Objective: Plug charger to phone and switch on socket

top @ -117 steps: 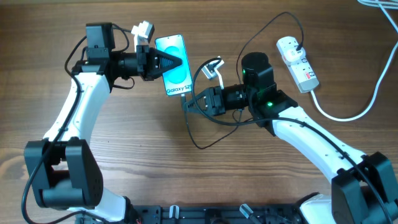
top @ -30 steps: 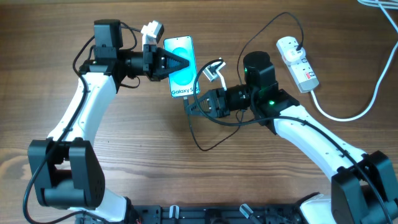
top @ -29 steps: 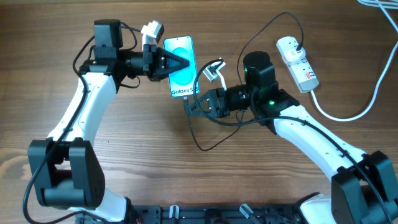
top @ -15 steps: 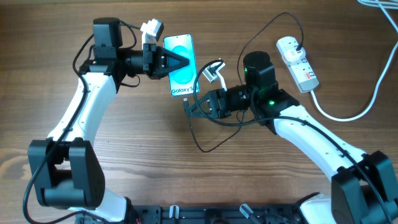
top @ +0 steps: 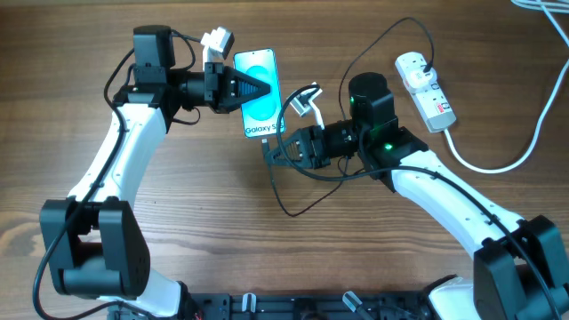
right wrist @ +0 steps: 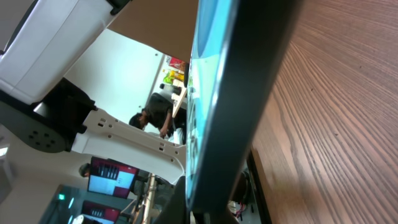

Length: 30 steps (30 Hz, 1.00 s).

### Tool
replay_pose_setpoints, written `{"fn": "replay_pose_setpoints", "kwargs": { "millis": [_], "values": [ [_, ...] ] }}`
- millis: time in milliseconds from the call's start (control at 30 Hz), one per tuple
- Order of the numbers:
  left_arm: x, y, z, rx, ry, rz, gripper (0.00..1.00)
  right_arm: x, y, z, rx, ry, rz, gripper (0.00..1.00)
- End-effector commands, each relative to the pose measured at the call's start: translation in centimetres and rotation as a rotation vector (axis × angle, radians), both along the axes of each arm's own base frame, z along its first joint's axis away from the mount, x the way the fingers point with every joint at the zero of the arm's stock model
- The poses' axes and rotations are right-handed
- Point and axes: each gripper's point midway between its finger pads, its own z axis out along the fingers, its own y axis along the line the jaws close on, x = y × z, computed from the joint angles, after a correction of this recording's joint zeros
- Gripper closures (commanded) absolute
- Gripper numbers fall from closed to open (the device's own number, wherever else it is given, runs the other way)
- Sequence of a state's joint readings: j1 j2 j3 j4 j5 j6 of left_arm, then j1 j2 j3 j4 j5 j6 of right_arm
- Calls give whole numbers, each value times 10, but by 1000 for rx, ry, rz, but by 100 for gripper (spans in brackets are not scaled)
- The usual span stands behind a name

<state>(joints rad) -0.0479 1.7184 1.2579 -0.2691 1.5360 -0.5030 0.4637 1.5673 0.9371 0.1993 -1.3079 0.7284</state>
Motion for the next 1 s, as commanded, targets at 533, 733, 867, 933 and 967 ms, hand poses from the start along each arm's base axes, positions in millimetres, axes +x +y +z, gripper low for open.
{"fn": "replay_pose_setpoints", "kwargs": {
  "millis": [533,733,867,933,967],
  "values": [
    [-7,0,9,-28,-29,-31,96,10,1,-3,-8,-11,-38,96],
    [-7,0,9,-29,-52,-31,96,3,0,0,8,0,4,96],
    [-7,0,9,-29,-51,-32,96,3,0,0,7,0,2,96],
    [-7,0,9,-29,-51,-32,96,3,0,0,7,0,2,96],
    [-7,0,9,-29,-51,-32,96,3,0,0,7,-1,0,96]
  ]
}}
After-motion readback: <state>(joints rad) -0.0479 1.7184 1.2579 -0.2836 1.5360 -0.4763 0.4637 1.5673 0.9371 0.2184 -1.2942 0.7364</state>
